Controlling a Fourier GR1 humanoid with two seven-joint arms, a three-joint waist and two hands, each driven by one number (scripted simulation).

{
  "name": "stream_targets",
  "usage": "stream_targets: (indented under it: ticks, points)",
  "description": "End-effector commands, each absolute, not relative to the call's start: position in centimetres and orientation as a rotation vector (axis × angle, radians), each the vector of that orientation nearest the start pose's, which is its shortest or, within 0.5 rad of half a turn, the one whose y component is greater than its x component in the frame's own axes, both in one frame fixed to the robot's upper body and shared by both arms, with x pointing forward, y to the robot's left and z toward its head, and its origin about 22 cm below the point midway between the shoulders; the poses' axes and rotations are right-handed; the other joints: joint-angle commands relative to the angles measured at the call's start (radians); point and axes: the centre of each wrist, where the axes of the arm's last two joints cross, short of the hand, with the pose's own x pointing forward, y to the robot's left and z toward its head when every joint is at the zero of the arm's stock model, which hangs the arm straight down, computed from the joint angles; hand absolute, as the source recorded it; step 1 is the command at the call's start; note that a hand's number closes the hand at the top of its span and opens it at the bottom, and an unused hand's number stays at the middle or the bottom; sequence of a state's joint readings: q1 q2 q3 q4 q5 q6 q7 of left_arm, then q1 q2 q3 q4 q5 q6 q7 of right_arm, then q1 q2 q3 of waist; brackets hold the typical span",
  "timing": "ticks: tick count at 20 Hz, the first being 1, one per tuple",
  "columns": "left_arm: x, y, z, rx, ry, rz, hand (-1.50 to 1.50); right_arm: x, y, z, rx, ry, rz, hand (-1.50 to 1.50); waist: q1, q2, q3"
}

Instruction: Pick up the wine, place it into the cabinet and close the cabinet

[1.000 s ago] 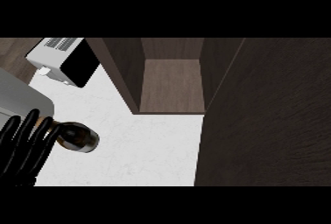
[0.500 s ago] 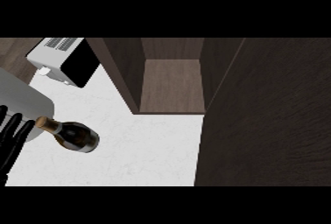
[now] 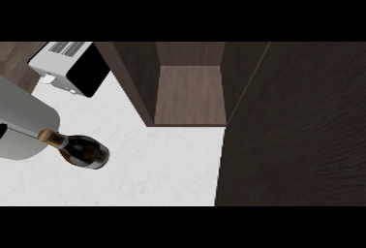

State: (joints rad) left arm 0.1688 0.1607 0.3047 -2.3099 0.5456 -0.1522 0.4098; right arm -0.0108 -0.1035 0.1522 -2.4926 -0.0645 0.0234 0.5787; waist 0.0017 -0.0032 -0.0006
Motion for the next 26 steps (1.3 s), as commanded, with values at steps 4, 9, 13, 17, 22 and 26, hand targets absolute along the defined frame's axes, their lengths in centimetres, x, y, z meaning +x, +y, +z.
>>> stream_targets:
  ticks: [4,9,13,17,22,26]
  points:
    - [16.4,33.0,15.2,-0.243,-1.769,0.098,-1.50,12.3,-21.8,21.9,0.197,-1.951,0.222,-1.50,-0.005,0.002,0.000]
    - [17.2,35.4,12.1,-0.240,-1.747,0.124,-1.50,12.4,-20.6,21.0,0.191,-1.942,0.222,-1.50,-0.003,0.002,0.000]
    - [18.0,35.1,10.2,-0.276,-1.701,0.092,-1.50,11.4,-21.0,21.5,0.203,-1.947,0.236,-1.50,-0.008,0.002,0.000]
    - [18.8,35.1,9.1,-0.260,-1.685,0.065,-1.50,12.2,-20.8,21.7,0.198,-1.946,0.251,-1.50,-0.005,0.002,0.000]
    - [20.2,34.6,5.0,-0.251,-1.668,0.096,-1.50,11.8,-21.7,21.9,0.195,-1.950,0.245,-1.50,-0.011,0.003,0.000]
    - [20.8,36.7,4.3,-0.173,-1.703,0.101,-1.50,11.4,-21.9,21.0,0.190,-1.942,0.245,-1.50,-0.014,0.003,0.001]
